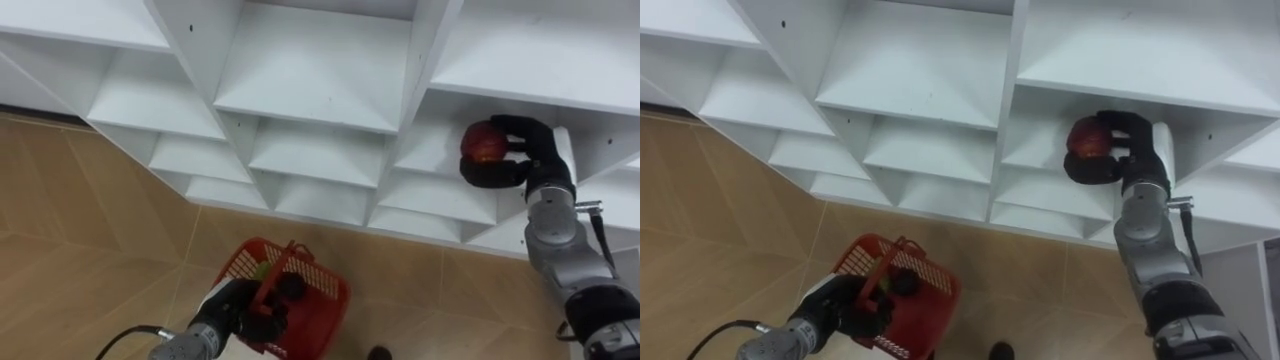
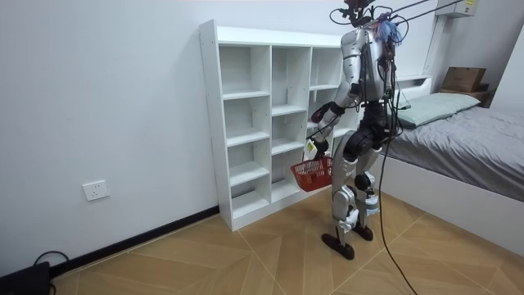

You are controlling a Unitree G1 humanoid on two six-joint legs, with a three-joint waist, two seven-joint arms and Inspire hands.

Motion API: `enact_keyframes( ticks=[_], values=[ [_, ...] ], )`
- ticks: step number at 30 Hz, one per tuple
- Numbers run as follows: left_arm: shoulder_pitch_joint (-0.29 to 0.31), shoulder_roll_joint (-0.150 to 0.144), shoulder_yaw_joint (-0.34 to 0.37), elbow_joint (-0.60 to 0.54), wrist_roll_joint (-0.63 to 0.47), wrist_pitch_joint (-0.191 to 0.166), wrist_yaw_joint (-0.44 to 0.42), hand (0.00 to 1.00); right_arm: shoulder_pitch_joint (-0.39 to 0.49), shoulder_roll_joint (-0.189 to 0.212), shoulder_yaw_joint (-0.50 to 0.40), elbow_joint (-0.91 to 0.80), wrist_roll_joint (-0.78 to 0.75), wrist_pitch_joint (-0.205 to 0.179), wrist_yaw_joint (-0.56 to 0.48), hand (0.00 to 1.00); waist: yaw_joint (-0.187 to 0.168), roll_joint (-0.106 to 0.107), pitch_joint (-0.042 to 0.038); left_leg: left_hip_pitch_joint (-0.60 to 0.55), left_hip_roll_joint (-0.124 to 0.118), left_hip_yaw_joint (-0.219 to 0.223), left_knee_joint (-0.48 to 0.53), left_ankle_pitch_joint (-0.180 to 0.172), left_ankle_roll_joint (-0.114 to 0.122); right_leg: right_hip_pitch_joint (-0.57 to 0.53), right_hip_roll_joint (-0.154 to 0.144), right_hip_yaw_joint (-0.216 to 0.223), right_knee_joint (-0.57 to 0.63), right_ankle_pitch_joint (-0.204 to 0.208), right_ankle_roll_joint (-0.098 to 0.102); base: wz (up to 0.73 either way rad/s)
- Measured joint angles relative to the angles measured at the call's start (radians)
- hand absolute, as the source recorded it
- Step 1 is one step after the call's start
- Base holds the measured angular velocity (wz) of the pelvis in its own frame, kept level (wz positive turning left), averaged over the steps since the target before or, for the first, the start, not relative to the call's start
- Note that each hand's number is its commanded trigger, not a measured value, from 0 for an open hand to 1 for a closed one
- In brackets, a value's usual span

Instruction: Collect fruits from the closet

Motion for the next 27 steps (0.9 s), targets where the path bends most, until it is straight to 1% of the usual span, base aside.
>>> enact_keyframes(
  ticks=[6, 8, 9, 14, 17, 18, 19, 21, 22, 23, 24, 27],
  values=[
    [0.000, 0.000, -0.001, 0.001, -0.001, 0.000, 0.000, 1.00, 0.000, 0.000, 0.001, 0.000, 0.003, 0.003, 0.003, 1.00, -0.002, 0.000, 0.0001, 0.003, 0.000, 0.002, 0.002, 0.000, 0.000, 0.001, -0.001, 0.001, 0.005, 0.000, 0.000, 0.00],
    [-0.001, 0.000, -0.001, 0.009, -0.010, 0.000, 0.000, 1.00, 0.002, 0.001, 0.020, 0.000, 0.002, 0.003, 0.008, 1.00, -0.003, 0.000, 0.0002, 0.010, 0.000, 0.005, 0.003, 0.000, 0.000, 0.007, -0.002, 0.002, 0.007, 0.000, 0.000, 0.00],
    [-0.001, 0.000, -0.001, 0.012, -0.013, 0.000, 0.000, 1.00, 0.005, 0.001, 0.034, 0.000, 0.003, 0.003, 0.015, 1.00, -0.006, 0.000, 0.0002, 0.016, 0.000, 0.007, 0.003, 0.000, 0.000, 0.014, -0.002, 0.001, 0.006, 0.000, 0.000, 0.00],
    [-0.007, 0.000, 0.001, 0.012, -0.028, -0.002, 0.003, 1.00, 0.007, 0.004, 0.036, -0.004, -0.001, 0.004, 0.050, 1.00, -0.009, -0.001, 0.0001, 0.026, 0.001, 0.016, 0.001, 0.001, 0.001, 0.022, -0.003, 0.004, 0.007, -0.001, 0.000, 0.00],
    [-0.006, 0.000, 0.001, 0.011, -0.028, -0.003, 0.008, 1.00, 0.007, 0.008, 0.035, -0.014, -0.002, 0.004, 0.069, 1.00, -0.019, -0.002, -0.0007, 0.045, 0.001, 0.016, -0.002, 0.001, 0.001, 0.043, -0.002, 0.004, 0.001, -0.002, 0.001, 0.02],
    [-0.005, 0.000, 0.003, 0.008, -0.028, -0.008, 0.013, 1.00, 0.014, 0.009, 0.032, -0.034, -0.003, 0.004, 0.079, 1.00, -0.028, -0.001, -0.0023, 0.049, 0.002, 0.010, -0.002, 0.001, 0.001, 0.053, 0.000, -0.001, -0.010, -0.001, 0.002, 0.08],
    [-0.005, 0.000, 0.007, 0.006, -0.028, -0.018, 0.019, 1.00, 0.028, 0.008, 0.029, -0.079, -0.003, 0.004, 0.087, 1.00, -0.035, -0.003, -0.0031, 0.050, 0.002, 0.006, -0.001, 0.001, 0.001, 0.057, 0.001, -0.004, -0.011, 0.000, 0.001, 0.10],
    [-0.005, -0.001, 0.007, 0.004, -0.028, -0.021, 0.021, 1.00, 0.063, 0.008, 0.027, -0.158, -0.003, 0.003, 0.098, 1.00, -0.041, -0.003, -0.0037, 0.057, 0.003, 0.007, 0.000, 0.001, 0.001, 0.068, 0.001, -0.006, -0.018, 0.001, 0.001, 0.03],
    [-0.002, -0.003, 0.010, 0.001, -0.027, -0.021, 0.019, 1.00, 0.091, 0.008, 0.026, -0.195, -0.005, 0.002, 0.114, 1.00, -0.044, -0.006, -0.0064, 0.068, 0.003, 0.009, 0.000, 0.001, 0.001, 0.082, 0.003, -0.003, -0.027, 0.001, 0.002, 0.00],
    [0.001, -0.003, 0.012, -0.005, -0.026, -0.021, 0.017, 1.00, 0.108, 0.008, 0.026, -0.212, -0.009, 0.002, 0.120, 1.00, -0.043, -0.008, -0.0103, 0.072, 0.004, 0.011, -0.001, 0.001, 0.001, 0.086, 0.004, -0.001, -0.029, 0.001, 0.002, -0.03],
    [0.008, -0.003, 0.025, -0.022, -0.026, -0.021, 0.013, 1.00, 0.147, 0.008, 0.026, -0.255, -0.034, 0.003, 0.131, 1.00, -0.043, -0.011, -0.0152, 0.082, 0.004, 0.014, -0.003, 0.001, 0.001, 0.099, 0.006, 0.001, -0.034, 0.001, 0.003, 0.00],
    [0.010, -0.003, 0.042, -0.053, -0.028, -0.023, 0.010, 1.00, 0.217, 0.012, 0.038, -0.332, -0.041, 0.003, 0.173, 1.00, -0.043, -0.012, -0.0187, 0.112, 0.006, 0.021, -0.009, 0.000, 0.001, 0.129, 0.007, 0.005, -0.046, 0.002, 0.004, -0.07]
  ],
)
